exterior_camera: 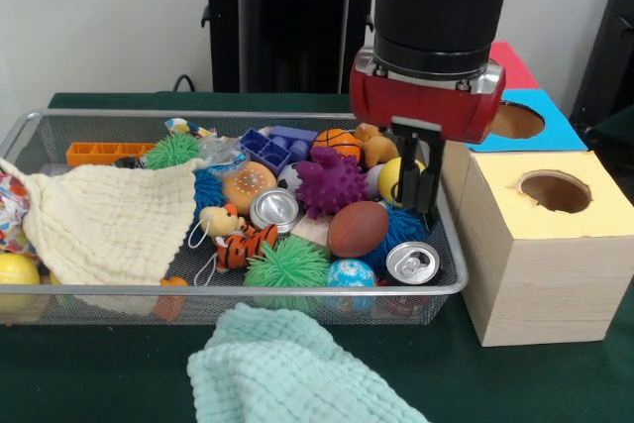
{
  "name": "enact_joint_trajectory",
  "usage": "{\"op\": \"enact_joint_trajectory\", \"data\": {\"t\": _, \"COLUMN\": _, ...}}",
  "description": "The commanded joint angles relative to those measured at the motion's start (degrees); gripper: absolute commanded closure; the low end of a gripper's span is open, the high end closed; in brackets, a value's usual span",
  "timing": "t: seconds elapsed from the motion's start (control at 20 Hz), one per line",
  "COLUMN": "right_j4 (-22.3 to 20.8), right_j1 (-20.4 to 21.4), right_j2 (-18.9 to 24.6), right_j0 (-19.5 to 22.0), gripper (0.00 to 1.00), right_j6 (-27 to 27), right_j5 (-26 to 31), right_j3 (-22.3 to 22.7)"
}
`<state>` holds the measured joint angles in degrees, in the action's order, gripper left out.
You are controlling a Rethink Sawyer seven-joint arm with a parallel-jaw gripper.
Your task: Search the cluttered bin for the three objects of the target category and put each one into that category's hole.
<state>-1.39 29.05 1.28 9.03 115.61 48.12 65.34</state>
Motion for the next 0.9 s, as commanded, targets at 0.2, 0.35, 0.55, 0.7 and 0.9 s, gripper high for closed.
{"op": "enact_joint_trajectory", "data": {"t": 0.2, "right_j4": -3.9, "right_j1": -0.9, "right_j2": 6.7, "right_j0": 2.3, "gripper": 1.00, "right_j6": -10.7, "right_j5": 5.1, "right_j3": 1.8}}
{"op": "enact_joint_trajectory", "data": {"t": 0.35, "right_j4": -4.1, "right_j1": -2.1, "right_j2": 8.0, "right_j0": 3.1, "gripper": 1.00, "right_j6": -11.8, "right_j5": 5.2, "right_j3": 0.9}}
{"op": "enact_joint_trajectory", "data": {"t": 0.55, "right_j4": -4.6, "right_j1": -1.8, "right_j2": 8.5, "right_j0": 3.3, "gripper": 1.00, "right_j6": -12.4, "right_j5": 5.8, "right_j3": 0.7}}
{"op": "enact_joint_trajectory", "data": {"t": 0.7, "right_j4": -4.2, "right_j1": -1.4, "right_j2": 9.0, "right_j0": 3.9, "gripper": 1.00, "right_j6": -12.0, "right_j5": 7.6, "right_j3": 1.0}}
{"op": "enact_joint_trajectory", "data": {"t": 0.9, "right_j4": -5.4, "right_j1": -2.1, "right_j2": 10.8, "right_j0": 5.5, "gripper": 1.00, "right_j6": -15.4, "right_j5": 8.0, "right_j3": -0.6}}
